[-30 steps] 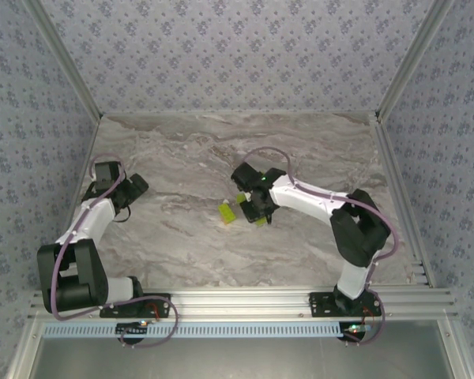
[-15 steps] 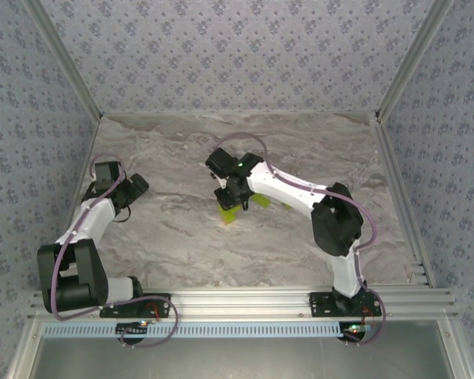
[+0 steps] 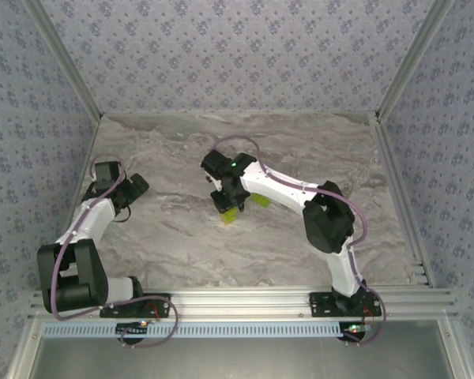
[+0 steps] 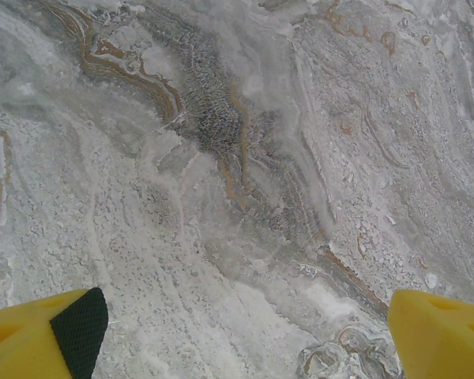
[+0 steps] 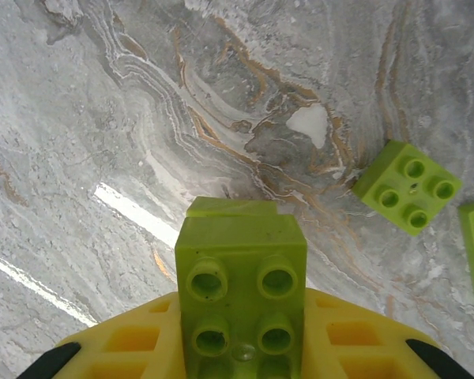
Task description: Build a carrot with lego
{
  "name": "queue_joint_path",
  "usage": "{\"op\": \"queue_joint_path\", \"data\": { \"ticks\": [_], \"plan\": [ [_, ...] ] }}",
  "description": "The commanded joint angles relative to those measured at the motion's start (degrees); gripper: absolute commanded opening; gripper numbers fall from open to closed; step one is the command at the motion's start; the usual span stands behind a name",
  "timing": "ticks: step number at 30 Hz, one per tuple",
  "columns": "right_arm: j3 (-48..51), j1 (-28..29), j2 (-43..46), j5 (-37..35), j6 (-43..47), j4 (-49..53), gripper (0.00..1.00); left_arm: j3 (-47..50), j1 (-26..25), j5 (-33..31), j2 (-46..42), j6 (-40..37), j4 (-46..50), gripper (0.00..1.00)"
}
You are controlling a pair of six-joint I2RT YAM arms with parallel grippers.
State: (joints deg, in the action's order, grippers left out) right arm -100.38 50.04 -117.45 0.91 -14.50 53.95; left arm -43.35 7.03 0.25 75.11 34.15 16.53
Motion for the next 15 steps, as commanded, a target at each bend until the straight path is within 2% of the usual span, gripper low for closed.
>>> {"op": "queue_joint_path", "data": {
  "ticks": [1,15],
  "plan": [
    [-1.17,0.58,-1.59,0.95,0.20,1.77,0.32,-0.59,0.41,0.63,-0.76,0.03,-0.29,0.93],
    [-0.97,1.28,-2.83,0.78,-1.14,1.53,0.32,-0.48,0.44,0.98,-1.03,-0.03,-0.22,0.93]
  ]
}}
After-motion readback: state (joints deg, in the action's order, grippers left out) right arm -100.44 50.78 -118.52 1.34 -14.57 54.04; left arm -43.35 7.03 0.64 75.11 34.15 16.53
